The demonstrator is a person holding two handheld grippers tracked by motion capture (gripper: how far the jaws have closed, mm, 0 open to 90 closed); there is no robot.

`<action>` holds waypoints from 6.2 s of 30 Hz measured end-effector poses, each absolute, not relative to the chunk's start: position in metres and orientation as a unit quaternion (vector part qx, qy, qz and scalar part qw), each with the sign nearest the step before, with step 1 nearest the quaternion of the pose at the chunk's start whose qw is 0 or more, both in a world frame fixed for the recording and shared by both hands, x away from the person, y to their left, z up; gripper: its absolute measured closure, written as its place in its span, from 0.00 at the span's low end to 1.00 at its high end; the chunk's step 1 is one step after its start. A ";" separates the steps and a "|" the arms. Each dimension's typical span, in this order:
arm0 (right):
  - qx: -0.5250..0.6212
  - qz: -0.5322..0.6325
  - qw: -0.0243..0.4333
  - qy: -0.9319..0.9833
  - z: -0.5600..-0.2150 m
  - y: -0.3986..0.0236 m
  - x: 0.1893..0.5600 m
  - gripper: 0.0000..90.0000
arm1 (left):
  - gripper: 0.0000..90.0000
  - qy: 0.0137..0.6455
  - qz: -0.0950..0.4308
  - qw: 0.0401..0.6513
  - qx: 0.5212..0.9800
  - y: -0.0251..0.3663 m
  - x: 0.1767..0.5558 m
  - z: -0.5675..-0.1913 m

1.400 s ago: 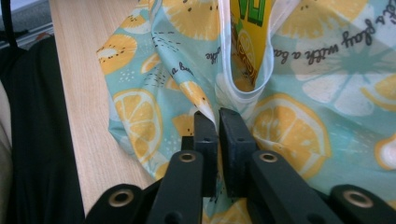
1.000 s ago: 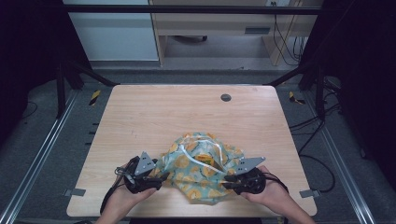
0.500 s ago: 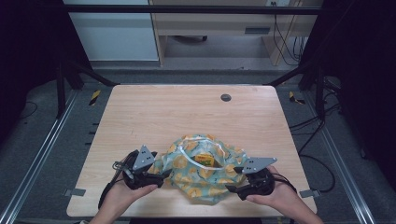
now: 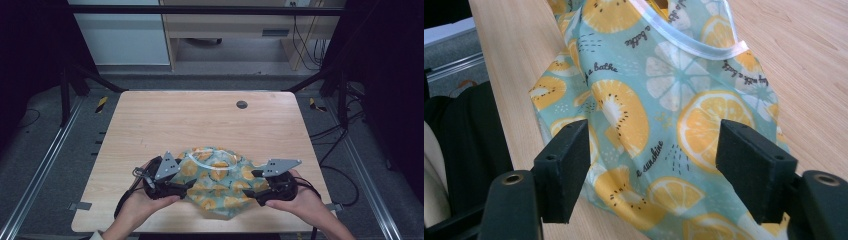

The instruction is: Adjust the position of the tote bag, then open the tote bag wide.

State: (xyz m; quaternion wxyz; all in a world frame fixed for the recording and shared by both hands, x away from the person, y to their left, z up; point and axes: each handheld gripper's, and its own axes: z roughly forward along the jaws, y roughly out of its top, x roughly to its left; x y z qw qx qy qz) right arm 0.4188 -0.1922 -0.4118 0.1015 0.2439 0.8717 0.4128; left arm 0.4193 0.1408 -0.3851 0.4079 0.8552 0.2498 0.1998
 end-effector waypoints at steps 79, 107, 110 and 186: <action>0.275 0.412 0.144 0.857 -0.354 -0.146 0.529 1.00 | 0.99 0.157 0.110 0.362 0.912 0.097 0.401 -0.436; 0.326 0.409 0.115 0.844 -0.395 -0.167 0.500 0.35 | 0.99 0.178 0.103 0.316 0.926 0.105 0.408 -0.474; 0.327 0.406 0.109 0.846 -0.400 -0.169 0.497 0.32 | 0.99 0.178 0.102 0.312 0.927 0.105 0.408 -0.475; 0.275 0.334 0.038 0.901 -0.487 -0.196 0.405 1.00 | 0.76 0.226 0.162 0.425 0.861 0.120 0.395 -0.392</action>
